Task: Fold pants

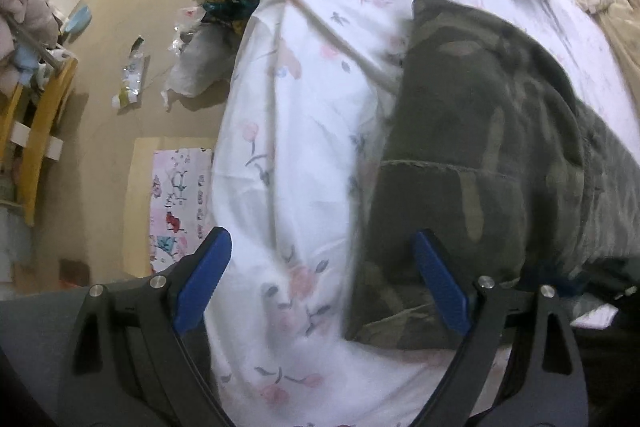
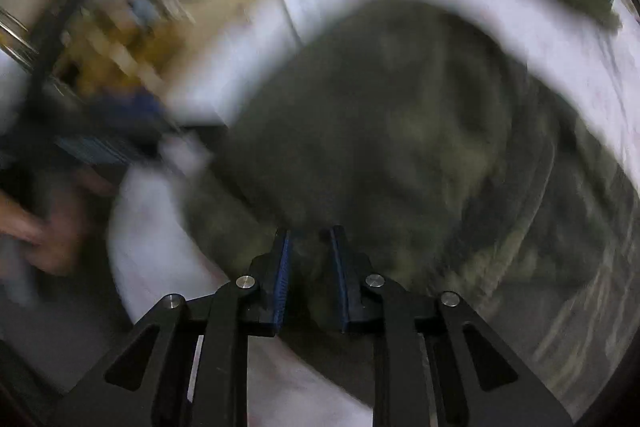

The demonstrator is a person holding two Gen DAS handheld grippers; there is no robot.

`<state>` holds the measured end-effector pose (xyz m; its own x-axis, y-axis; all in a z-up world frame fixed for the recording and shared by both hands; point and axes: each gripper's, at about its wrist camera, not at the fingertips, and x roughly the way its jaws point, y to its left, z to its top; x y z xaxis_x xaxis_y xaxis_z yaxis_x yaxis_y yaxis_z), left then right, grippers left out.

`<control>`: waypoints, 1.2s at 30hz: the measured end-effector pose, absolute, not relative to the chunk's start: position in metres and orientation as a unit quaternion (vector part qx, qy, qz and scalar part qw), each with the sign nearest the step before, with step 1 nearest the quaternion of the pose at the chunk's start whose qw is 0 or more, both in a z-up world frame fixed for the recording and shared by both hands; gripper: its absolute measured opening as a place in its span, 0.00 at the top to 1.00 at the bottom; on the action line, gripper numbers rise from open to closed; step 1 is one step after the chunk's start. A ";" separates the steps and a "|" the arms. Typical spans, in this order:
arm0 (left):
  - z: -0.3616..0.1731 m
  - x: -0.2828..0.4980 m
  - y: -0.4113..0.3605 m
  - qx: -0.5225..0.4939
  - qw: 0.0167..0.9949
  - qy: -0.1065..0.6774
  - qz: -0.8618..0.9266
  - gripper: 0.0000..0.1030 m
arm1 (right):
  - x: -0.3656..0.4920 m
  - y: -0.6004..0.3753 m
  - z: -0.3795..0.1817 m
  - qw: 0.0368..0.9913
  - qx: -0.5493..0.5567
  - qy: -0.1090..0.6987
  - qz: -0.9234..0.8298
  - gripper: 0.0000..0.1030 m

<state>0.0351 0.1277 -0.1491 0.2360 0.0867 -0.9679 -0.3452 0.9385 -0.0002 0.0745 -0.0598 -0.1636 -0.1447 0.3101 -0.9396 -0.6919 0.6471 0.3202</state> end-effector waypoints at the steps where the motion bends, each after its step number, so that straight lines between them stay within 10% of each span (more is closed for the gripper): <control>1: -0.148 0.034 0.128 -0.112 0.780 0.599 0.139 0.13 | 0.072 -0.065 -0.163 0.636 -0.138 0.647 0.398 0.83; 18: -0.138 0.046 0.089 -0.070 0.805 0.582 0.095 0.13 | 0.108 -0.097 -0.136 0.744 0.001 0.594 0.306 0.91; 23: -0.123 0.058 0.066 -0.059 0.822 0.563 0.064 0.13 | 0.092 -0.165 -0.113 0.757 0.167 0.565 0.283 0.78; 25: -0.115 0.070 0.048 -0.042 0.836 0.545 0.051 0.13 | 0.083 -0.194 -0.119 0.744 0.254 0.563 0.253 0.31; 26: -0.113 0.077 0.040 -0.041 0.840 0.539 0.044 0.13 | 0.070 -0.202 -0.125 0.737 0.297 0.561 0.232 0.25; 36: -0.163 0.123 -0.019 -0.049 0.822 0.567 -0.004 0.10 | -0.001 -0.266 -0.220 0.658 0.517 0.540 0.087 0.33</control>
